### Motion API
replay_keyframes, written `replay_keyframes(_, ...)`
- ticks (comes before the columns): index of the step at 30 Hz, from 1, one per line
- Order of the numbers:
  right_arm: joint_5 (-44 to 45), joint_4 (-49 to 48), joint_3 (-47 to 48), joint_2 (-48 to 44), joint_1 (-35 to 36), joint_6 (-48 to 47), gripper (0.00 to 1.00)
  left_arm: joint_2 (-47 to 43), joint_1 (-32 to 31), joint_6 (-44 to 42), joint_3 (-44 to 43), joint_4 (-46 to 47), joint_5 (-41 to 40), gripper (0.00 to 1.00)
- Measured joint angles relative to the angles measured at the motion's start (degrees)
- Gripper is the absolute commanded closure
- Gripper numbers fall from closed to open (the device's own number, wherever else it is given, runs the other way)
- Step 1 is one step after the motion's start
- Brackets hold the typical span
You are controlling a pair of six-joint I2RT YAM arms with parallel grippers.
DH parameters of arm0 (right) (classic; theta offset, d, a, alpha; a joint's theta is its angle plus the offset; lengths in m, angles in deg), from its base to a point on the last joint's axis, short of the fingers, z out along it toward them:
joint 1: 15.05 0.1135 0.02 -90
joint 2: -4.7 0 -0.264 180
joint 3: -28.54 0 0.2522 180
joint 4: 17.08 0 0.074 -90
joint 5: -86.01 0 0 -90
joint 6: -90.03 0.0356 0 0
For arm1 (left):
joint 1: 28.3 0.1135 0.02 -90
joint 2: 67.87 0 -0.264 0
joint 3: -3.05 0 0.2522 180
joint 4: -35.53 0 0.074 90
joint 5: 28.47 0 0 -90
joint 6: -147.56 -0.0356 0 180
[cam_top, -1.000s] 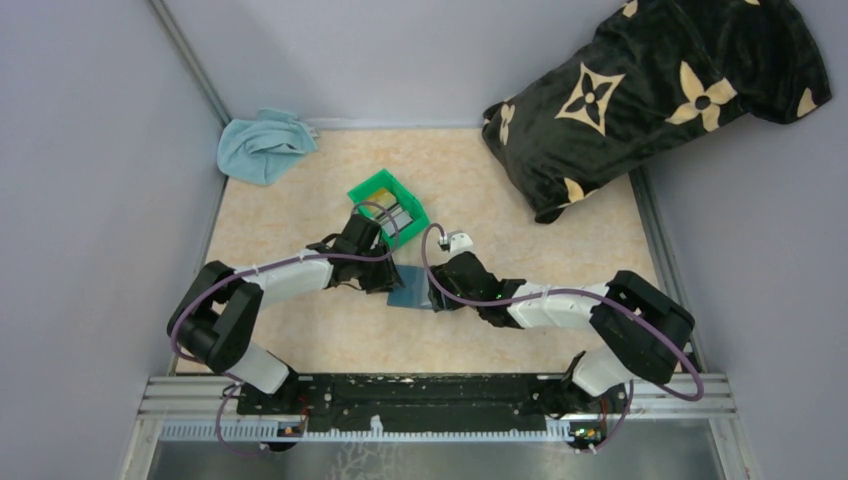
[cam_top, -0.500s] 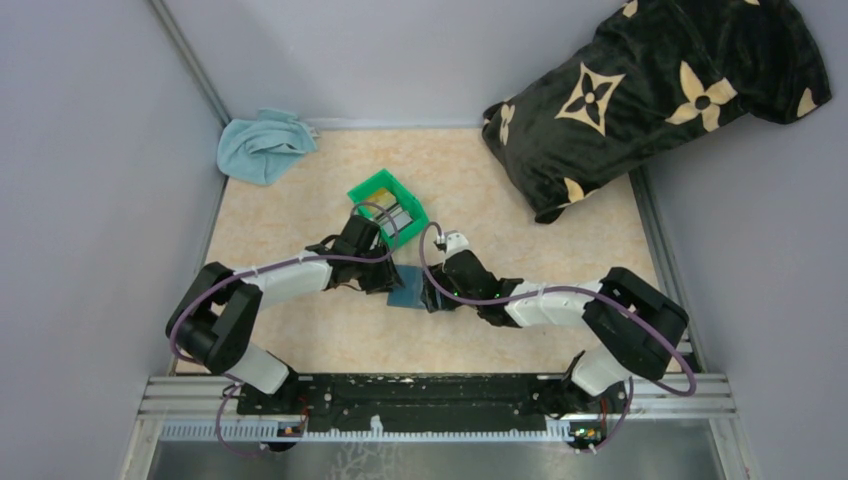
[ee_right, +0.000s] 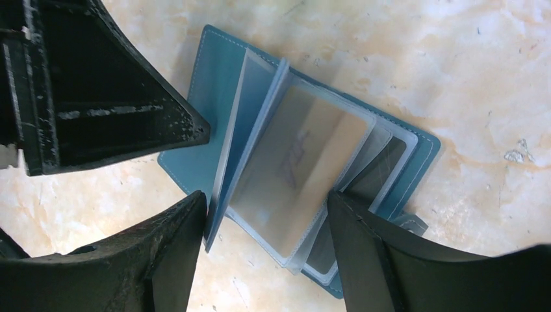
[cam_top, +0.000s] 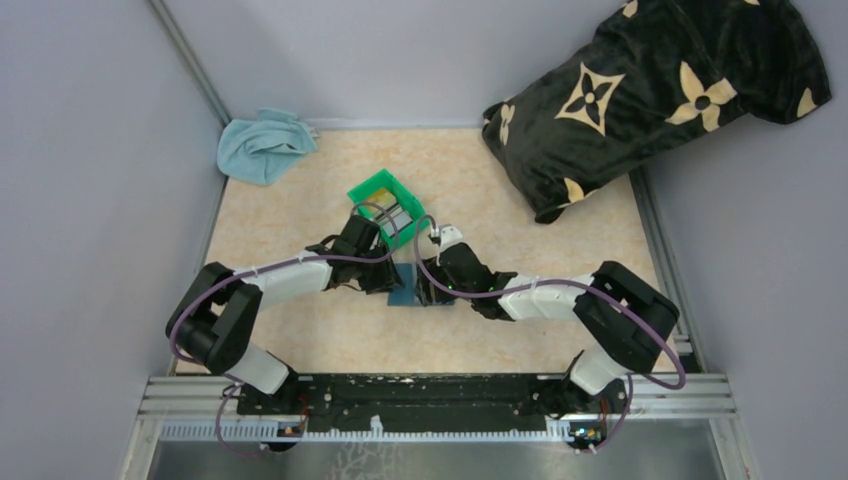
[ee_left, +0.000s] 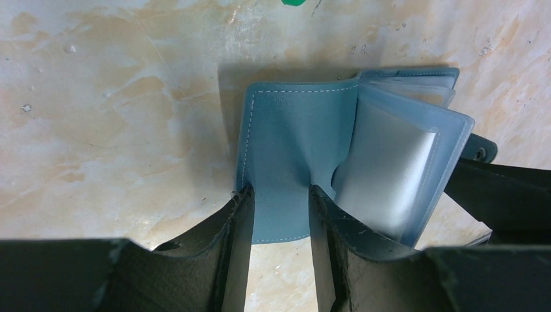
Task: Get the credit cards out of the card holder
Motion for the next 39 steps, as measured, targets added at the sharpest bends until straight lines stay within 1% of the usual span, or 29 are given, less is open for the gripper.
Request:
replay_keyframes(9, -0.96, -0.15, 1.77, 0.0, -0.11, -0.98, 0.33, 0.0, 0.07, -0.02, 0.04, 0.11, 0.09, 0.56)
replay_keyframes(22, -1.51, -0.33, 1.92, 0.0, -0.04, -1.95, 0.33, -0.11, 0.22, -0.02, 0.52, 0.9, 0.5, 0.57)
replay_keyframes(29, -1.33, -0.39, 5.35, -0.02, 2.89, -3.82, 0.33, -0.24, 0.33, -0.02, 0.68, 0.92, 0.59, 0.57)
replay_keyframes(34, -3.8, -1.68, 5.53, 0.11, 4.55, -3.45, 0.33, -0.26, 0.2, 0.17, 0.87, 1.75, 0.61, 0.57)
replay_keyframes(39, -4.28, -1.05, 5.51, 0.61, 4.59, -3.04, 0.33, -0.44, 0.2, 0.17, 1.07, 1.97, 0.61, 0.57)
